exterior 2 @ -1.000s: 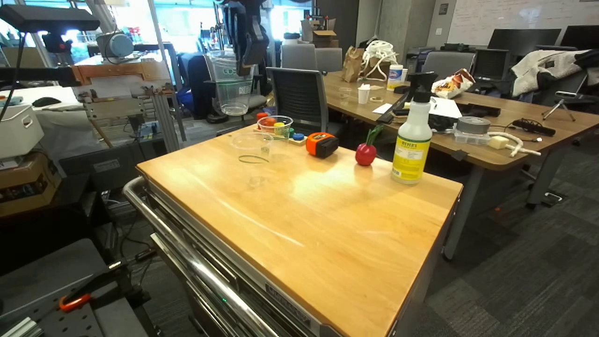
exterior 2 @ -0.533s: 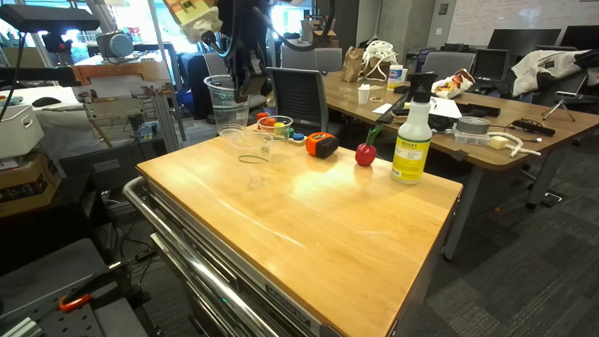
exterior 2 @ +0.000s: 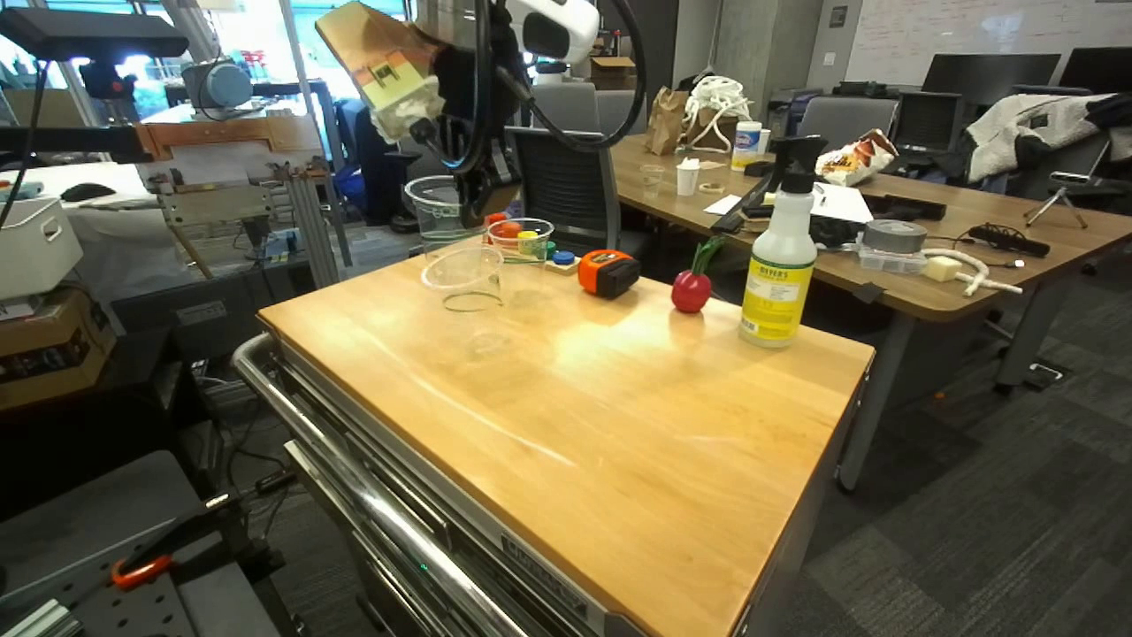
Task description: Stack the cups together
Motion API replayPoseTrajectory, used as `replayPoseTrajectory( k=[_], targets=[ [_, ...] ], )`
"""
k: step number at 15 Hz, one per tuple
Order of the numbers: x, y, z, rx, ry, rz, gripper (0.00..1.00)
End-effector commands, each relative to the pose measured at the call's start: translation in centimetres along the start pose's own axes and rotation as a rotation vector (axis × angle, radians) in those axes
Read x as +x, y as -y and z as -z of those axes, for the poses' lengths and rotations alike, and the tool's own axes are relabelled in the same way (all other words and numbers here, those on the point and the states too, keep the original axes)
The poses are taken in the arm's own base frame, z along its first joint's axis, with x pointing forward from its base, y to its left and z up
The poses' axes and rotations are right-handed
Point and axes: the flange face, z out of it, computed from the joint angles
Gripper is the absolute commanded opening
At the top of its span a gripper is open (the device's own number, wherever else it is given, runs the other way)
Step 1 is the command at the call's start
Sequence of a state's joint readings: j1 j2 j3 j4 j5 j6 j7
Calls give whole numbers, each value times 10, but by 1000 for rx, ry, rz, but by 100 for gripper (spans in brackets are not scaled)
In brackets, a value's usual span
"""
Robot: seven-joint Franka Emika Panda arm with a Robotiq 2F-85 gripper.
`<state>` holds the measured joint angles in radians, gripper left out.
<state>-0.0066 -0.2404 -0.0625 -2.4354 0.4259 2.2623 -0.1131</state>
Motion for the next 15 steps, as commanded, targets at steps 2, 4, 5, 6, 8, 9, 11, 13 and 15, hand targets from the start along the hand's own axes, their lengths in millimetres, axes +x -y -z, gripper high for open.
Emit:
replayPoseTrajectory(
  k=[2, 4, 5, 6, 8, 9, 11, 13, 15],
  targets=[
    [19, 8, -7, 11, -34, 18, 1],
    [27, 10, -11, -6, -44, 30, 1],
    [31, 10, -13, -15, -46, 39, 1],
    [34, 11, -16, -22, -47, 48, 1],
    [36, 15, -19, -30, -41, 78, 31],
    [37, 17, -19, -34, -37, 97, 38],
    [34, 22, -15, -62, -23, 152, 52],
    [29, 24, -11, -114, -13, 220, 68],
    [27, 23, -10, -165, -12, 258, 83]
  ],
)
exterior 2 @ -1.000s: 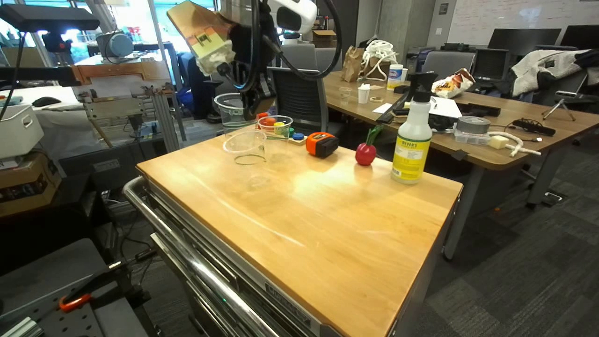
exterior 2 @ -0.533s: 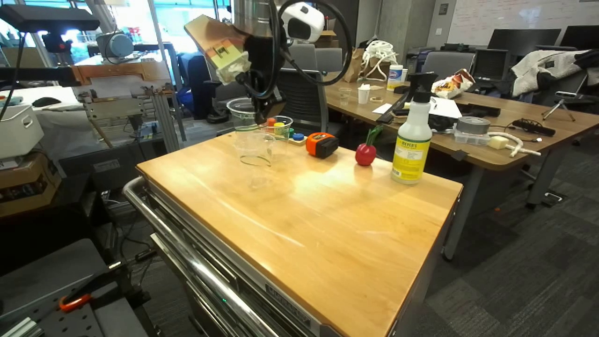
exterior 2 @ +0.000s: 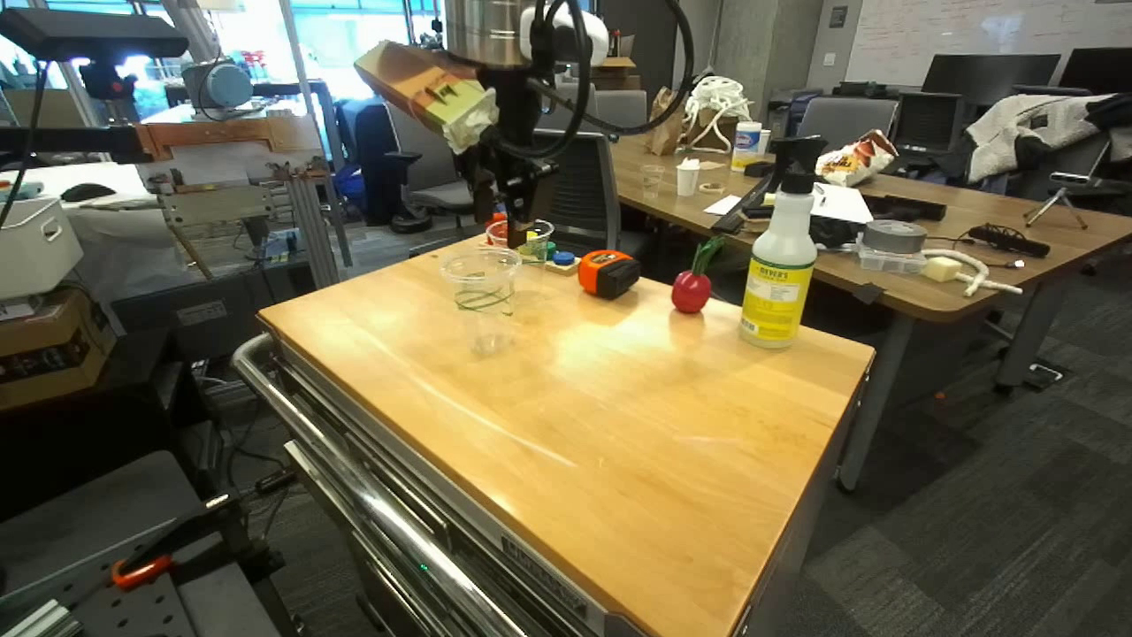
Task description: Stack the cups together
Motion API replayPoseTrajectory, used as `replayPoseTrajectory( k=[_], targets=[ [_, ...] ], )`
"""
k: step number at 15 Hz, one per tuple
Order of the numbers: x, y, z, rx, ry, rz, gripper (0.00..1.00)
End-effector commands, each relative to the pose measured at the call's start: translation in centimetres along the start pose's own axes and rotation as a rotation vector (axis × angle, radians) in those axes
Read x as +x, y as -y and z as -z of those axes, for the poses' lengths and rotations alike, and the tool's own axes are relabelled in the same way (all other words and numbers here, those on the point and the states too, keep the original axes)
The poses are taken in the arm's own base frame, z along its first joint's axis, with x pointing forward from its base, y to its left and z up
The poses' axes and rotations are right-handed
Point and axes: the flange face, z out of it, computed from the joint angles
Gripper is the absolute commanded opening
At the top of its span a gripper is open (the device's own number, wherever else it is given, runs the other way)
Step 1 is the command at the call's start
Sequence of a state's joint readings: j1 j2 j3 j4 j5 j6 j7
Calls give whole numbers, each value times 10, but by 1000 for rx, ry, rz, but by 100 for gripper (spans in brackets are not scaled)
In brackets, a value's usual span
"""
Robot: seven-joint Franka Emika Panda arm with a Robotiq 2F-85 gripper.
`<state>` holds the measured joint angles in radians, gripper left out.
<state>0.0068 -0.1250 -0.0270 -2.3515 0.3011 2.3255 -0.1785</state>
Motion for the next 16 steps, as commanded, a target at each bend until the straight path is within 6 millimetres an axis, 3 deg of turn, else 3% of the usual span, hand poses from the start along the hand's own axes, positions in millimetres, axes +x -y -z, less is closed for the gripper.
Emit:
replayPoseTrajectory(
  k=[1, 3, 11, 16],
  targets=[
    [-1, 3, 11, -71, 1, 79, 92],
    [0, -1, 7, -101, 13, 84, 100],
    [9, -6, -31, -126, 103, 63, 100],
    [26, -6, -53, -149, 125, 33, 100]
  ],
)
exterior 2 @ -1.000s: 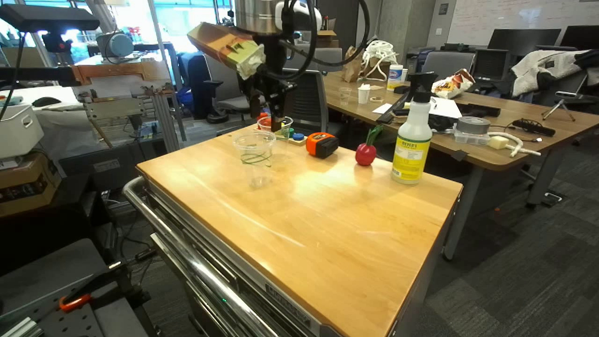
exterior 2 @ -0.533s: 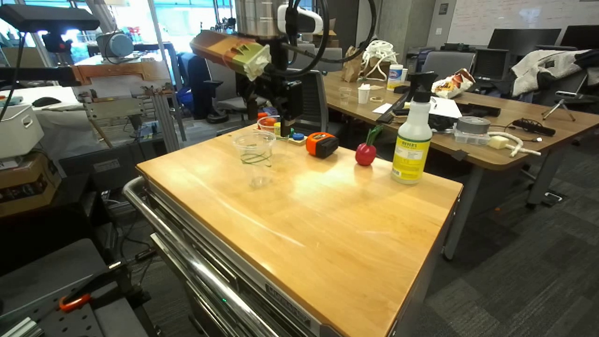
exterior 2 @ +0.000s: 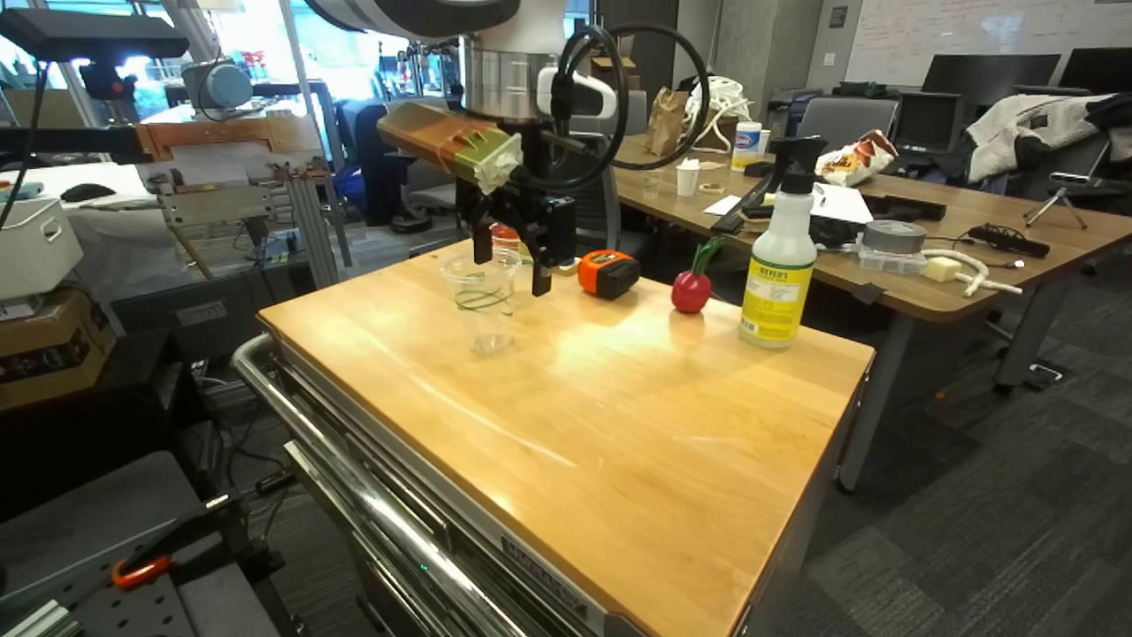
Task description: Stack the cups together
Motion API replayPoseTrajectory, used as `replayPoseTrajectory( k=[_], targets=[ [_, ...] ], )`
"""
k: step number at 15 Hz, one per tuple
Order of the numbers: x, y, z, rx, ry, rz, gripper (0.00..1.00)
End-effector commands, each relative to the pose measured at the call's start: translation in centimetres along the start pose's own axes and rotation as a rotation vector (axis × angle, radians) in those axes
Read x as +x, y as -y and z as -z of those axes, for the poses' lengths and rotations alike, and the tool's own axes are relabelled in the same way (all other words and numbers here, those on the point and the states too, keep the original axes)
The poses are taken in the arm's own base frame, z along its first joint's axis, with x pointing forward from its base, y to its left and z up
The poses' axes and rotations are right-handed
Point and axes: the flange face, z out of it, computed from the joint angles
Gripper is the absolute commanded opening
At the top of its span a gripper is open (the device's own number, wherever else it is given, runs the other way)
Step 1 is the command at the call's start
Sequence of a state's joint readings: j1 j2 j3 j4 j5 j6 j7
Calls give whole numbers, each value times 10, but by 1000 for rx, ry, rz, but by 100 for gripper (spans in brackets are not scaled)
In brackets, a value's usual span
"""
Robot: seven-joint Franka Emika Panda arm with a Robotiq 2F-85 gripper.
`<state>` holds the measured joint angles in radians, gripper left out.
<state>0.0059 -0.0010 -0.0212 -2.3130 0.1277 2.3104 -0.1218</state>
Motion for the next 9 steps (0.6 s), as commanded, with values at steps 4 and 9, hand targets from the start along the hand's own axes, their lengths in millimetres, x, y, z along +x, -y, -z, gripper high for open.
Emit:
replayPoseTrajectory(
  k=[4, 9],
  targets=[
    [30, 8, -16, -16, 39, -46, 65],
    [33, 18, -29, -1, 100, -48, 27]
  ],
)
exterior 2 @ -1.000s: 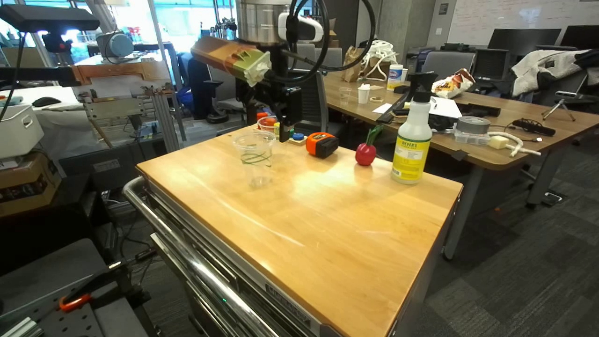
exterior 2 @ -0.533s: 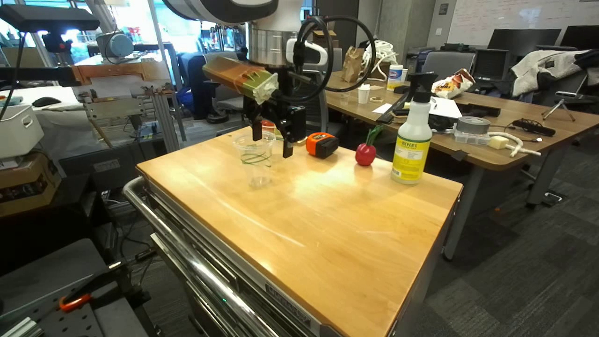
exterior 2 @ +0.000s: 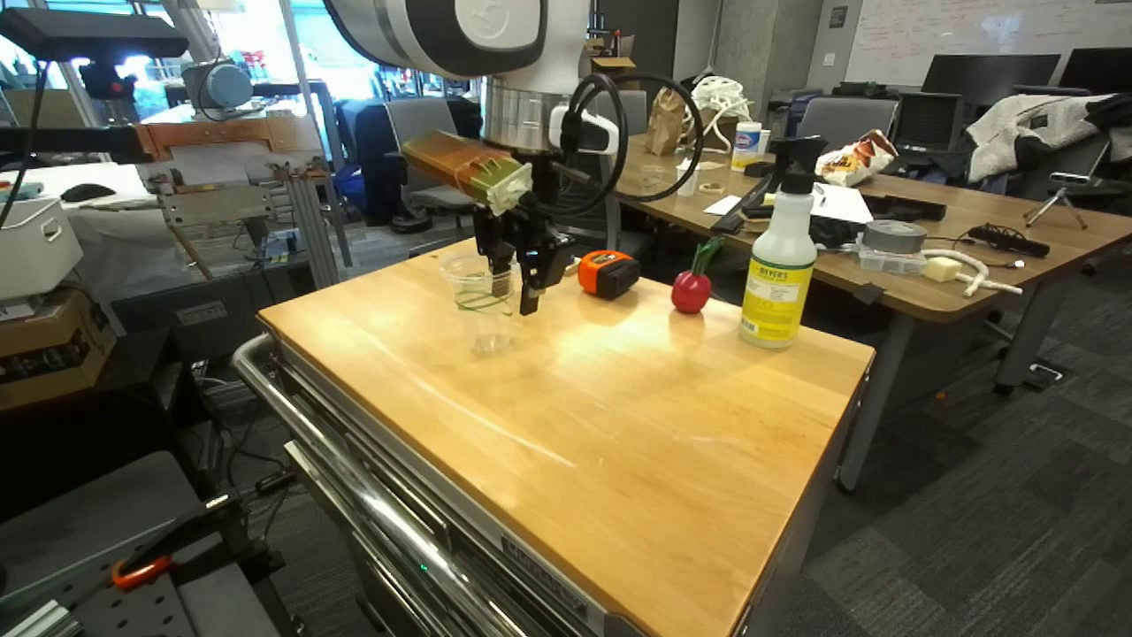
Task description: Stack the cups together
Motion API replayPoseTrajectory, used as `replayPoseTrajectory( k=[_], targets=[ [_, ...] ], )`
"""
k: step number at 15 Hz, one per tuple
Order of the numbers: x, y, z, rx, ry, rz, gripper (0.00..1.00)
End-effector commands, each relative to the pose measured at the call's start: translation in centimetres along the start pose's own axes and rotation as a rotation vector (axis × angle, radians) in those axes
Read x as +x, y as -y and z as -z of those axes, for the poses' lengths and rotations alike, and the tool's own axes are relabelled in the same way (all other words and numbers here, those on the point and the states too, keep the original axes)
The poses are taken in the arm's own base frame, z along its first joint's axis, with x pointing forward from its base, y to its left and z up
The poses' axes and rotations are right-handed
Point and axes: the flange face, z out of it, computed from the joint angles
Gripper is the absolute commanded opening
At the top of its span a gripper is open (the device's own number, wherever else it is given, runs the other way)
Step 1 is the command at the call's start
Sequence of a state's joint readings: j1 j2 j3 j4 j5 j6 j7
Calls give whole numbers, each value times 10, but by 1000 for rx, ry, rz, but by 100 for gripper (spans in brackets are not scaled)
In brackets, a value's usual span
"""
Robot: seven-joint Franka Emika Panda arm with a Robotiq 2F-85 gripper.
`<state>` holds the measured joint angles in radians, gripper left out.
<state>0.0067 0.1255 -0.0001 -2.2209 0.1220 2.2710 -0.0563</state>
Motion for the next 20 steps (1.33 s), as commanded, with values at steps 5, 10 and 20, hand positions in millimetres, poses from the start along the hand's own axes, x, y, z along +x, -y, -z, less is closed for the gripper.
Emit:
replayPoseTrajectory(
  k=[5, 10, 20],
  targets=[
    [9, 13, 13, 19, 28, -33, 0],
    [3, 3, 34, 38, 27, -101, 1],
    [30, 26, 163, 36, -80, -139, 1]
  ],
)
